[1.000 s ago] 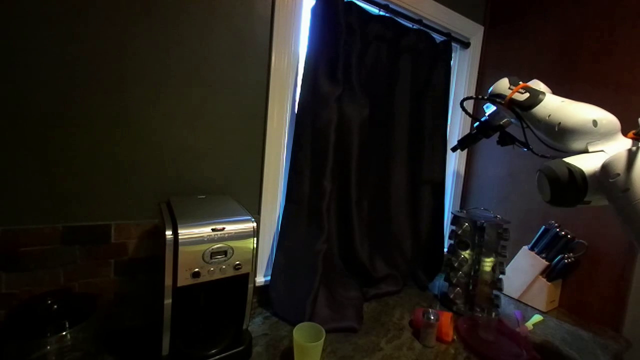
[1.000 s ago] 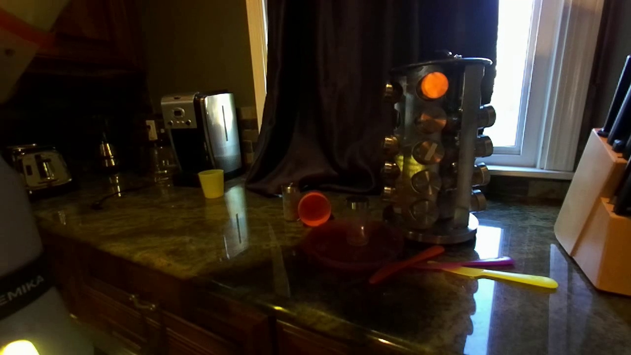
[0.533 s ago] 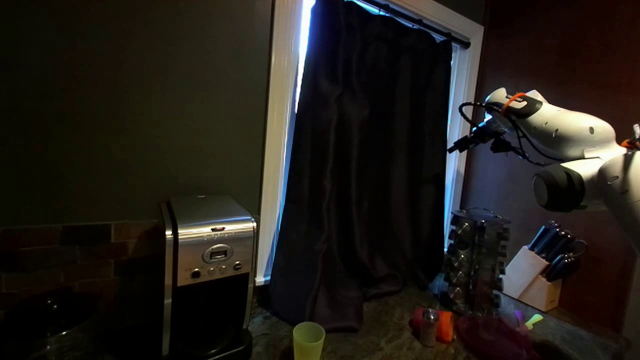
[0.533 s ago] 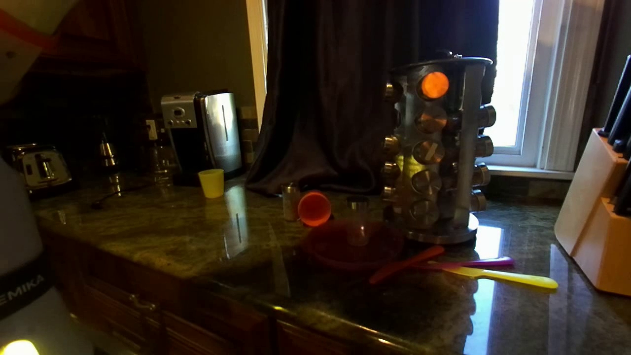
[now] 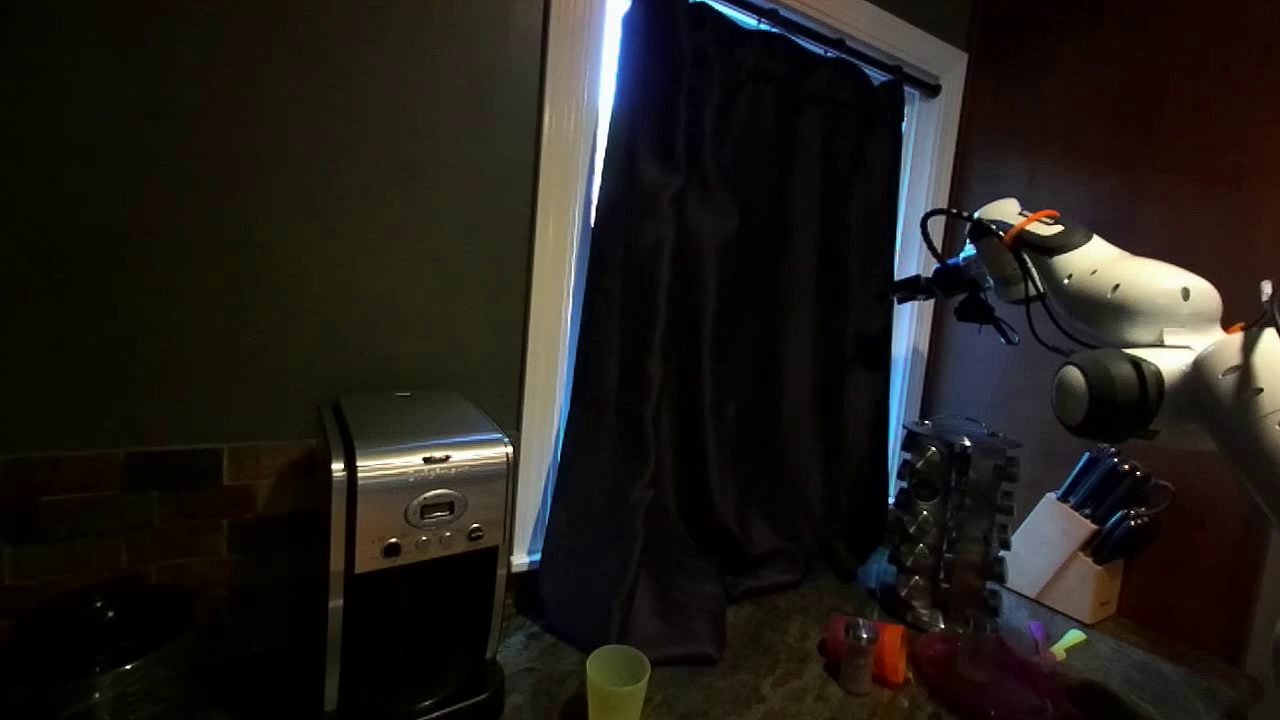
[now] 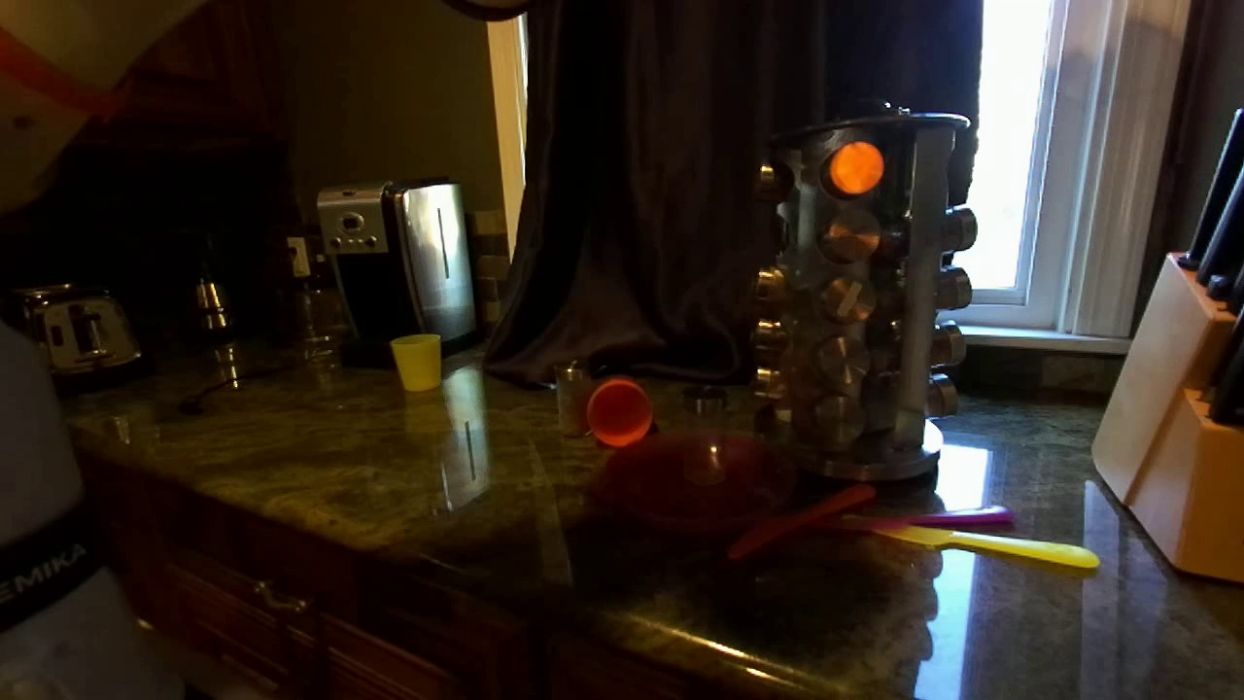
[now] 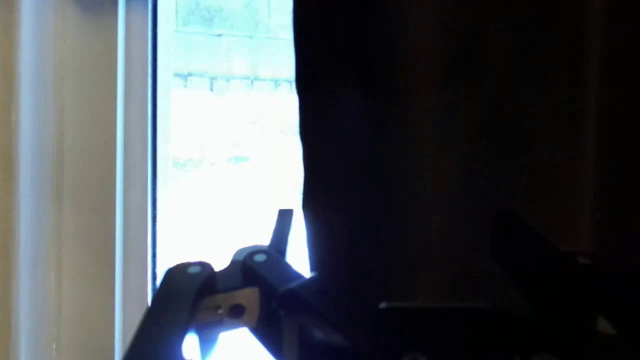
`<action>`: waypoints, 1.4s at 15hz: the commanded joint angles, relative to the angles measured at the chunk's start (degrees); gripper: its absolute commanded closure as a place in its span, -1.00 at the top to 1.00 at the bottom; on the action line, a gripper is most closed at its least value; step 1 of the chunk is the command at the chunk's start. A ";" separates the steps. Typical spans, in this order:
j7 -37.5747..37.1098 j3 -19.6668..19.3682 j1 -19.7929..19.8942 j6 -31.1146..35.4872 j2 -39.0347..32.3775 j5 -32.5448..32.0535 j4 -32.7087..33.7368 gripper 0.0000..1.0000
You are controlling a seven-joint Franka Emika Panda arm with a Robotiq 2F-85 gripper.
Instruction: Open the curtain.
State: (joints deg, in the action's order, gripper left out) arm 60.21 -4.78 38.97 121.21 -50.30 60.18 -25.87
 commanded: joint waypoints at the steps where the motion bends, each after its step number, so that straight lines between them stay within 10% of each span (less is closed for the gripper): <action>1: 5.04 8.83 2.35 2.59 -1.17 -0.54 0.53 0.68; 11: 4.23 15.03 3.17 -2.48 -0.57 -3.50 0.27 -0.92; 21: -8.42 15.47 -1.64 -1.14 0.76 -12.63 0.45 -0.99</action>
State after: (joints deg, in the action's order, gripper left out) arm 54.18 9.28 38.20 121.59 -49.99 49.49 -25.43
